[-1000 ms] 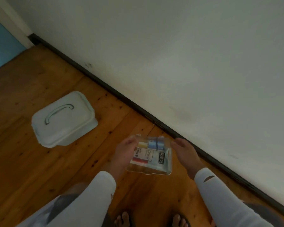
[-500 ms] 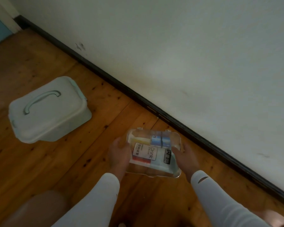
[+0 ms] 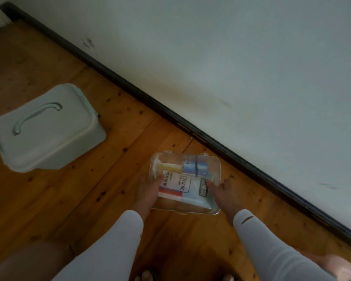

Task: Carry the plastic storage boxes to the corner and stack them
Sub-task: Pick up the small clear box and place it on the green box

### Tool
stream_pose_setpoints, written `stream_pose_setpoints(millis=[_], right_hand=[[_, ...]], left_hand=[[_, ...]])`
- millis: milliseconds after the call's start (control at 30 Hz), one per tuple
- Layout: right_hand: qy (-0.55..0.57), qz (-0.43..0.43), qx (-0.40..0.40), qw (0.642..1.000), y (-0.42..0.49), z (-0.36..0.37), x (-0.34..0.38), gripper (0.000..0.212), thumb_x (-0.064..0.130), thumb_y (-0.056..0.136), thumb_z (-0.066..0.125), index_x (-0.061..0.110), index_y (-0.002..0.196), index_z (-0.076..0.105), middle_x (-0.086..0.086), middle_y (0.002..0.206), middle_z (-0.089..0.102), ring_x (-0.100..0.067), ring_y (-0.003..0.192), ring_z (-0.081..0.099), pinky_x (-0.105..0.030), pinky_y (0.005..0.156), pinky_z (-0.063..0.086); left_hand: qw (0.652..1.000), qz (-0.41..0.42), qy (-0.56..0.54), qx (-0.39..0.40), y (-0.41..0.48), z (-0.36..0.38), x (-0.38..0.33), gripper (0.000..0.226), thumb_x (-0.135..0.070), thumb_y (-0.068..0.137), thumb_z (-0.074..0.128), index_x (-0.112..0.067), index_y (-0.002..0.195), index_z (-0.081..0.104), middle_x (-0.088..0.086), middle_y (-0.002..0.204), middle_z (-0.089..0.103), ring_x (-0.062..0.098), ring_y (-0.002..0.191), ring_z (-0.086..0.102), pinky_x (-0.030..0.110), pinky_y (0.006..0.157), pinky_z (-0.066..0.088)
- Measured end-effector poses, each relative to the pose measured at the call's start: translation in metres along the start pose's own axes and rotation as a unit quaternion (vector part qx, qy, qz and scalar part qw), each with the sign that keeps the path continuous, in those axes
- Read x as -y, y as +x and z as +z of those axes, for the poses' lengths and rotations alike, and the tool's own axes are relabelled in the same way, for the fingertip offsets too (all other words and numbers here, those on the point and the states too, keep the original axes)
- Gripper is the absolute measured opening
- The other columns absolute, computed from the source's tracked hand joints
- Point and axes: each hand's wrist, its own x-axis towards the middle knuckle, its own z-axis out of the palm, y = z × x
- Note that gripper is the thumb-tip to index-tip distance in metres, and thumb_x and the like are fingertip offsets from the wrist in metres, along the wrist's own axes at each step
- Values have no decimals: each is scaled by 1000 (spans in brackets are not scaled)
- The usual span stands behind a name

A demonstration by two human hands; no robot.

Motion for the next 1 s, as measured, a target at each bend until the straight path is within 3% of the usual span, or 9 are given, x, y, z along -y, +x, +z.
stream_pose_setpoints(millis=[67,200,433,567,800,900,1000], right_hand=[[4,1,9,1000,2,1,-2,57,48,89,59,15,130,39,-4,111,58,-10,76,58,-23,53,45],[27,-3,24,999,5,3,-7,51,50,86,62,18,123,48,-3,110,64,-19,89,64,-35,72,53],[62,-12,52,997,2,4,-12,51,44,87,65,17,129,51,-1,107,67,-17,89,67,-28,66,54],[49,-29,63,996,-1,3,-10,46,40,89,63,15,126,55,-4,108,69,-20,92,68,-34,75,57],[54,-62,66,994,-14,-3,13,23,36,90,64,23,109,61,4,97,72,-9,78,69,-15,53,51],[63,-69,67,993,-19,-5,23,25,38,89,65,25,110,59,4,99,72,-11,81,70,-18,55,53],[88,-85,75,990,-26,-5,32,20,35,89,66,28,106,62,7,93,74,-8,75,72,-18,55,54]], left_hand=[[1000,-7,-7,4,2,2,1,52,-35,89,66,-21,136,47,3,104,68,18,85,67,29,57,49],[1000,-20,-8,22,3,3,5,43,-40,90,64,-19,128,57,4,104,71,20,89,69,29,60,50],[999,-16,-4,31,3,-1,8,43,-37,89,66,-19,127,58,4,105,71,21,91,68,30,62,51],[999,-20,-7,38,-2,-6,10,44,-33,88,68,-19,128,54,2,105,70,18,90,66,28,61,49],[998,5,-47,34,-13,-12,1,43,-30,86,70,-19,126,58,6,113,69,27,102,65,47,91,52],[997,26,-68,28,-17,-18,-10,31,-27,84,73,-21,114,65,6,108,72,26,98,68,47,89,54],[995,31,-90,22,-24,-23,-19,37,-28,82,75,-21,117,63,5,108,72,27,99,67,50,91,54]])
